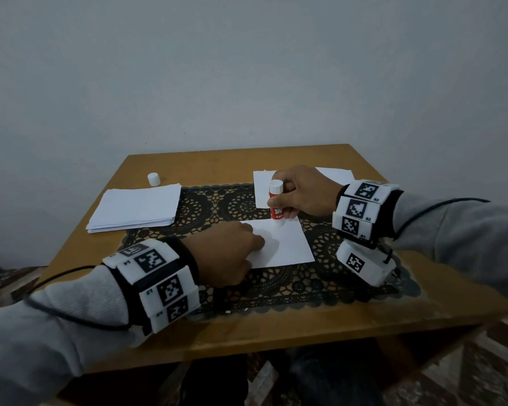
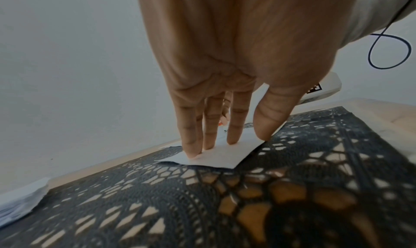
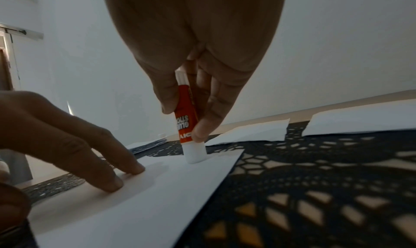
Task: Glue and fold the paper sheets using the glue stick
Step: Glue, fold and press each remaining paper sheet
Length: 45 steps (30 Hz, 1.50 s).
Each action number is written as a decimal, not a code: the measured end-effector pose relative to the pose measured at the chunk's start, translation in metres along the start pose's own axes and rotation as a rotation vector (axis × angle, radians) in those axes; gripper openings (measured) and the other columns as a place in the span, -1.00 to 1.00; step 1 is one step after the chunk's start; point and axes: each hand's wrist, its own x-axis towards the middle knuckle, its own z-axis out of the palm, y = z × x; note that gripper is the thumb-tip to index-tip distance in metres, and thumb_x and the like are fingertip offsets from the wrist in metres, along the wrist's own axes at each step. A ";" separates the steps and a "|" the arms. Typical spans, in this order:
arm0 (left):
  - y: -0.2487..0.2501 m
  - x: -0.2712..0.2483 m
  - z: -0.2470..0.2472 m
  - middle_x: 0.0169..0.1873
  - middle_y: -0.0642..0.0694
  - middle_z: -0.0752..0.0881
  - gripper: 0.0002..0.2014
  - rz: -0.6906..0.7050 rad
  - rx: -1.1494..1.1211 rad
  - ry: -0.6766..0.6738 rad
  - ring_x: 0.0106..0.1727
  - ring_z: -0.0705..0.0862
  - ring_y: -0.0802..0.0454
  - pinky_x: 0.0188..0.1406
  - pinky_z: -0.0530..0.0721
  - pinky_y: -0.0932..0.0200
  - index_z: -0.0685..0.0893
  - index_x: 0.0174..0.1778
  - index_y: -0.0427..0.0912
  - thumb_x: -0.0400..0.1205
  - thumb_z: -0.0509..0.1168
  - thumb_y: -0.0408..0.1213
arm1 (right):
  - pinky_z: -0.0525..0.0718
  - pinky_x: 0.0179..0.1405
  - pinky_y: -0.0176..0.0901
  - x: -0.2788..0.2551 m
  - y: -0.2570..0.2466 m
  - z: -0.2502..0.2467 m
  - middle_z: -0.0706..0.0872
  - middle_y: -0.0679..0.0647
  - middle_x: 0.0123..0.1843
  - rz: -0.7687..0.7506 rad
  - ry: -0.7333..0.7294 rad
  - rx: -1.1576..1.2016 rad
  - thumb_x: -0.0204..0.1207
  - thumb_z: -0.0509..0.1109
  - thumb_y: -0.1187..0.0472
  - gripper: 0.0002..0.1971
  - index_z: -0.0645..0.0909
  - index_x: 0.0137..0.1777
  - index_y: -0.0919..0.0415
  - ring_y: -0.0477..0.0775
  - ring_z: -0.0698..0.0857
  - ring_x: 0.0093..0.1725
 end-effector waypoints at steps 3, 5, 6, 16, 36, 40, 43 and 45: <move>-0.001 0.000 -0.002 0.25 -0.15 0.59 -0.62 0.009 0.005 0.001 0.24 0.57 -0.09 0.26 0.57 -0.04 0.52 0.41 -0.10 0.66 0.20 -0.17 | 0.81 -0.18 0.21 -0.003 0.004 -0.005 0.80 0.17 -0.21 0.003 0.010 -0.001 0.51 0.51 0.22 -0.86 0.64 -0.09 0.29 0.19 0.83 -0.25; 0.000 0.000 -0.002 0.25 -0.14 0.60 -0.62 0.008 0.011 -0.005 0.23 0.57 -0.09 0.26 0.57 -0.04 0.52 0.41 -0.09 0.66 0.19 -0.16 | 0.81 -0.18 0.20 -0.005 0.007 -0.008 0.81 0.17 -0.22 0.011 0.021 0.006 0.51 0.52 0.22 -0.83 0.65 -0.09 0.33 0.20 0.83 -0.25; 0.001 -0.001 -0.002 0.24 -0.14 0.60 -0.62 0.007 0.016 -0.008 0.23 0.57 -0.09 0.26 0.56 -0.03 0.52 0.41 -0.09 0.67 0.18 -0.15 | 0.82 -0.18 0.19 -0.005 0.008 -0.009 0.82 0.17 -0.23 0.013 0.026 0.009 0.50 0.52 0.22 -0.83 0.66 -0.09 0.34 0.19 0.83 -0.26; 0.001 0.003 -0.003 0.18 -0.11 0.59 -0.62 0.001 0.037 0.016 0.18 0.57 -0.08 0.22 0.56 0.01 0.49 0.42 -0.05 0.67 0.19 -0.12 | 0.82 -0.33 0.02 -0.017 0.015 -0.018 0.81 0.12 -0.29 0.029 0.055 -0.028 0.51 0.52 0.20 -0.79 0.66 -0.04 0.35 0.14 0.83 -0.34; -0.008 0.039 -0.009 0.40 -0.20 0.28 -0.25 -0.094 0.058 -0.187 0.44 0.27 -0.23 0.43 0.40 -0.16 -0.02 0.65 0.28 0.63 0.29 0.00 | 0.55 -0.32 -0.13 -0.022 0.003 -0.012 0.62 -0.02 -0.36 -0.014 0.203 -0.290 0.57 0.42 0.05 -0.75 0.51 -0.16 0.21 -0.01 0.63 -0.38; -0.008 0.038 -0.006 0.41 -0.20 0.26 -0.25 -0.100 0.049 -0.172 0.45 0.24 -0.25 0.43 0.40 -0.19 -0.02 0.65 0.29 0.64 0.28 -0.02 | 0.49 -0.27 -0.17 -0.024 0.006 -0.004 0.60 -0.06 -0.25 0.003 0.162 -0.352 0.60 0.39 0.03 -0.77 0.48 -0.02 0.17 0.02 0.63 -0.23; -0.009 0.038 -0.005 0.42 -0.20 0.26 -0.26 -0.098 0.038 -0.160 0.47 0.23 -0.24 0.44 0.39 -0.19 -0.01 0.64 0.29 0.63 0.28 -0.03 | 0.40 -0.37 -0.28 -0.026 0.006 -0.003 0.58 -0.03 -0.19 -0.004 0.135 -0.383 0.63 0.35 0.02 -0.78 0.45 0.02 0.15 -0.01 0.57 -0.21; -0.009 0.038 -0.004 0.44 -0.20 0.25 -0.26 -0.101 0.030 -0.158 0.48 0.21 -0.25 0.46 0.37 -0.20 -0.01 0.64 0.29 0.63 0.29 -0.03 | 0.37 -0.39 -0.31 -0.026 0.005 -0.004 0.55 -0.06 -0.22 -0.010 0.115 -0.400 0.64 0.34 0.02 -0.78 0.45 0.01 0.17 -0.04 0.53 -0.24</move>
